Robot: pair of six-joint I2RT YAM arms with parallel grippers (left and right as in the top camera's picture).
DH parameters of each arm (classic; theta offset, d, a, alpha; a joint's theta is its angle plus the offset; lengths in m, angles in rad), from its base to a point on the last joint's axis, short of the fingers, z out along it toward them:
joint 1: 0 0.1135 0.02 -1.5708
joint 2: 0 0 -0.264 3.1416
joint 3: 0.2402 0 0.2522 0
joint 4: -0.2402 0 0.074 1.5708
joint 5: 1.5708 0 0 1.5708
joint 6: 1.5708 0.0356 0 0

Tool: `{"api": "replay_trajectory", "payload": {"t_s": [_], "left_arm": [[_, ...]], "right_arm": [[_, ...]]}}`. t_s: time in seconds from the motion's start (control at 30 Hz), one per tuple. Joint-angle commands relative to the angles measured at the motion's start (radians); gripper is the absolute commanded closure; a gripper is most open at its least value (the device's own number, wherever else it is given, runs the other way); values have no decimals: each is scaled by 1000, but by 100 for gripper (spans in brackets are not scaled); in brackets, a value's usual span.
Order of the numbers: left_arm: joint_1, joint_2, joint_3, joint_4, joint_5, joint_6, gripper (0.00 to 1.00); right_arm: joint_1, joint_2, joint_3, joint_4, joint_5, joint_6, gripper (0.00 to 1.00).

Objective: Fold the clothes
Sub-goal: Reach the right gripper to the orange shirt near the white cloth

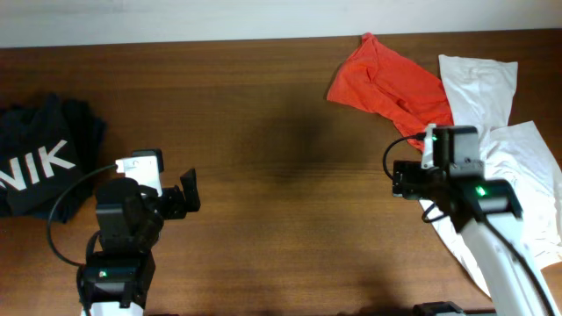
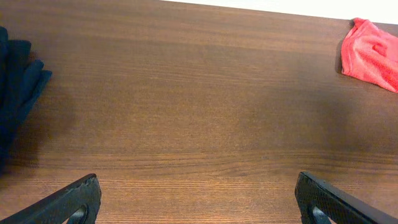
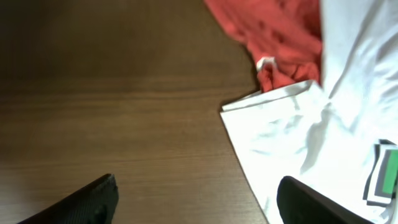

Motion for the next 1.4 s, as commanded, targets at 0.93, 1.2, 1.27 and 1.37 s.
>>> {"api": "replay_trajectory", "payload": {"t_s": [0.93,1.2,1.27,1.37], "left_arm": [[-5,-1,19,-44,14,-2,1],[-5,-1,19,-45,14,-2,1],[-5,-1,19,-45,14,-2,1],[-5,-1,19,-45,14,-2,1]], "right_arm": [[-425,447,465,-192,203,163,96],[-711,447,787,-289,502,196,96],[-732,447,787,-279,502,211,95],[-707,447,787,-248,359,204,61]]}}
